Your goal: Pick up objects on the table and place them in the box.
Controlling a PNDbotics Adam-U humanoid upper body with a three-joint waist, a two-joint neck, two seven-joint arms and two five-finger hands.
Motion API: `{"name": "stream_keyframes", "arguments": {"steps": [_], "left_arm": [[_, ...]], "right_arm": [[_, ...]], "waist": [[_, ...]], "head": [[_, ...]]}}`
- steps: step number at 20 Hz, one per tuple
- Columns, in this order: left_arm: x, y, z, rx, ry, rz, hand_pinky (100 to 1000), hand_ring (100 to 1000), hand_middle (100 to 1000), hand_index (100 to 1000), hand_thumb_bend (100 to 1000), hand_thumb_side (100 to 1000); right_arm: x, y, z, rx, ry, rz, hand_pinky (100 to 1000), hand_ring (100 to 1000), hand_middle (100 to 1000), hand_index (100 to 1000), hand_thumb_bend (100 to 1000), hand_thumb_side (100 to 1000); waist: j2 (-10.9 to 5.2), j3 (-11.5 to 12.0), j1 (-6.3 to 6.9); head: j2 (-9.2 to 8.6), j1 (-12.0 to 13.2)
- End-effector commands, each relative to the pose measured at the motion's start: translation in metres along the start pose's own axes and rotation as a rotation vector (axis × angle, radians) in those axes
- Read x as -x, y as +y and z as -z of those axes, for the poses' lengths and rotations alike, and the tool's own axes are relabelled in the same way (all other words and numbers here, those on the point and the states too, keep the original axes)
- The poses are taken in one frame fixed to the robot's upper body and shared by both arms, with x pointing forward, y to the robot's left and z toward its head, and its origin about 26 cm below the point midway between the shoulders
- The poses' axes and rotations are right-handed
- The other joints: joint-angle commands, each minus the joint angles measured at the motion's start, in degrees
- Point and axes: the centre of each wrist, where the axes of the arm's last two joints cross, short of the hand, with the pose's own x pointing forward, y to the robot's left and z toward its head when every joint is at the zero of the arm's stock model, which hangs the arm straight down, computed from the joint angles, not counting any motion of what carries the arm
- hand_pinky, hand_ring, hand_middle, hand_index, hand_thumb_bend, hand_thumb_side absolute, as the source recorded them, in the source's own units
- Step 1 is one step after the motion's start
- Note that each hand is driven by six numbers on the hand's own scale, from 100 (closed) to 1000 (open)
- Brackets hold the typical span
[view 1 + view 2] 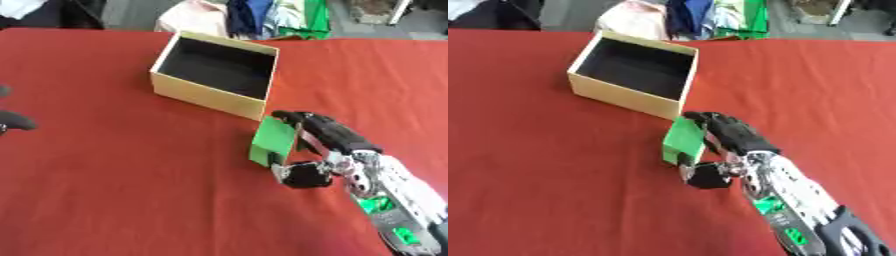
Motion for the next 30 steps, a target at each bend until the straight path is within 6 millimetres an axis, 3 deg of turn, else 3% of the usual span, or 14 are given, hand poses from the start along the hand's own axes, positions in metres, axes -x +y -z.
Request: {"name": "stream_keyframes", "arguments": {"steps": [1,18,25,30], "left_arm": [[-0.006,0.001,0.006,0.018,-0.029,0.012,613,595,748,892,100,530],[-0.007,0.004,0.007,0.023,-0.029,0.019,615,597,748,892,100,528],[-0.007,0.006,0.004,0.022,-0.025,0.023,615,597,748,892,100,527],[-0.007,0.007,0.003,0.021,-0.024,0.025,615,598,748,891,100,526]], "right_arm": [[-0.003,-0.008,-0.004,0.047,-0.016,0.004,527,530,556,1000,100,197],[-0.005,-0.032,-0.016,0.117,-0.018,-0.008,410,451,469,1000,100,100],[-0.006,-0.057,-0.029,0.154,-0.017,-0.015,385,435,456,1000,100,100],[-0.008,-0.068,-0.029,0.187,-0.032,-0.022,371,426,450,1000,100,100]], "waist": [[-0.09,0.08,0.78],[-1.22,-0.52,0.69],[-2.34,-1.54,0.99],[-2.84,-1.78,1.16]], "head": [[-0.35,-0.03],[0.40,0.14],[1.25,-3.57],[1.15,-3.99]]}}
